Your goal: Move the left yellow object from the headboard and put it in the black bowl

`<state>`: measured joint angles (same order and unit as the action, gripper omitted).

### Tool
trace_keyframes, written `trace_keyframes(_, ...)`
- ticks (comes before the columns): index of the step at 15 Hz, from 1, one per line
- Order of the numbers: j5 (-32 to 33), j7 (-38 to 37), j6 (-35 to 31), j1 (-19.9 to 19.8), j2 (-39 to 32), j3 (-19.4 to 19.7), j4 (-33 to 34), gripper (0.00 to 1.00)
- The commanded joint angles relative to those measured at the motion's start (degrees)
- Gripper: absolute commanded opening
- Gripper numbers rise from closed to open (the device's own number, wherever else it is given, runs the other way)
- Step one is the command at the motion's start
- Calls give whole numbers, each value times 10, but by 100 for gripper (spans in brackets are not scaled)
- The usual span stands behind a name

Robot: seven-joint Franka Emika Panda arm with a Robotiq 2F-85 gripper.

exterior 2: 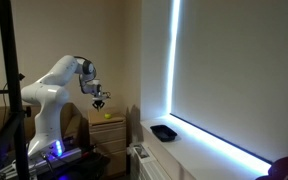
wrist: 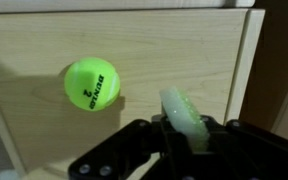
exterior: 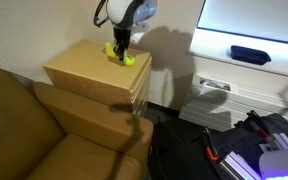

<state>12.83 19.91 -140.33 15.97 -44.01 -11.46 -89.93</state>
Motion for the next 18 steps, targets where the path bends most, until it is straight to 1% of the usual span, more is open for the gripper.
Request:
trace_keyframes(1, -34, 16, 93, -40, 129, -23, -101, 3)
trace_keyframes(3, -83, 10, 167, -61, 189, -33, -142, 3)
trace_keyframes(5, -119, -28, 211, -69, 251, -20, -196, 3)
trace_keyframes(7, -123, -82, 206, -70, 310, 0, -260, 3)
trace_keyframes(10, -136, -151, 173, -77, 388, 19, -355, 3)
trace_keyframes(11, -118, -122, 207, -68, 324, 14, -272, 14)
trace_keyframes(13, -124, -142, 197, -72, 364, 21, -320, 14)
trace_keyframes(15, -125, -148, 190, -73, 378, 21, -337, 14)
trace_keyframes(16, -110, -158, 203, -71, 352, 23, -321, 3)
trace_keyframes(17, -83, -200, 210, -77, 334, 37, -327, 3)
trace_keyframes(18, -74, -209, 183, -92, 341, 54, -366, 3)
